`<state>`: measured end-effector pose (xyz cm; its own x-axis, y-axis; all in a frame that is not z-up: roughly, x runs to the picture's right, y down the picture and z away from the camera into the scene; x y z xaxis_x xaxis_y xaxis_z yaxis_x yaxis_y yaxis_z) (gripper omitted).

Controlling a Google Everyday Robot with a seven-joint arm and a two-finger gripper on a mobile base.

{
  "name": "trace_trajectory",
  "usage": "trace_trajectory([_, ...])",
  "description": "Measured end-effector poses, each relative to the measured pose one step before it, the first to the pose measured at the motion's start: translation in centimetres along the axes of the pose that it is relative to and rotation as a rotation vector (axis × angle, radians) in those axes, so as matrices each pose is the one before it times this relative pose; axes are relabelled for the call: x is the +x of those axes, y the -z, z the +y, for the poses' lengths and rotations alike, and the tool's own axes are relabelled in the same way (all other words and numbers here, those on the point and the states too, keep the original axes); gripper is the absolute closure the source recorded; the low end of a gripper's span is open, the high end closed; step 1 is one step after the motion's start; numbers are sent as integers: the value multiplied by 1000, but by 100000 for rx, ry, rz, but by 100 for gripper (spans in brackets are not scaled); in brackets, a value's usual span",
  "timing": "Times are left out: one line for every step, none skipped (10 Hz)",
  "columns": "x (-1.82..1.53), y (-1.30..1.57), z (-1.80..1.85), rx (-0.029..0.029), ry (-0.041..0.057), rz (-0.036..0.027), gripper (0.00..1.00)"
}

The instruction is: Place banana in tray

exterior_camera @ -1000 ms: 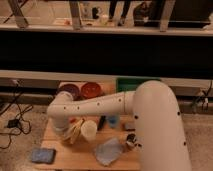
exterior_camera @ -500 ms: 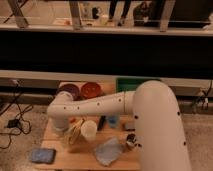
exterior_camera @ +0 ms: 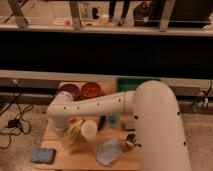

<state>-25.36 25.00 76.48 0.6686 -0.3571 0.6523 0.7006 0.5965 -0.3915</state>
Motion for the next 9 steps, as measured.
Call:
trace_trajectory([-167, 74, -61, 508, 614, 2330, 20])
trace_trajectory([63, 75, -35, 319, -11, 849, 20])
trace_trajectory([344, 120, -35, 538, -272, 871, 20])
trace_trajectory([299, 125, -121, 577, -451, 187, 20])
trace_trajectory([363, 109, -64, 466, -308, 77, 20])
trace_trajectory([736, 135, -59, 760, -661, -103, 20])
trace_trajectory([613, 24, 127, 271, -726, -210, 20])
trace_trajectory([814, 9, 257, 286, -1274, -281, 20])
trace_trajectory([636, -144, 358, 29, -1059, -236, 20])
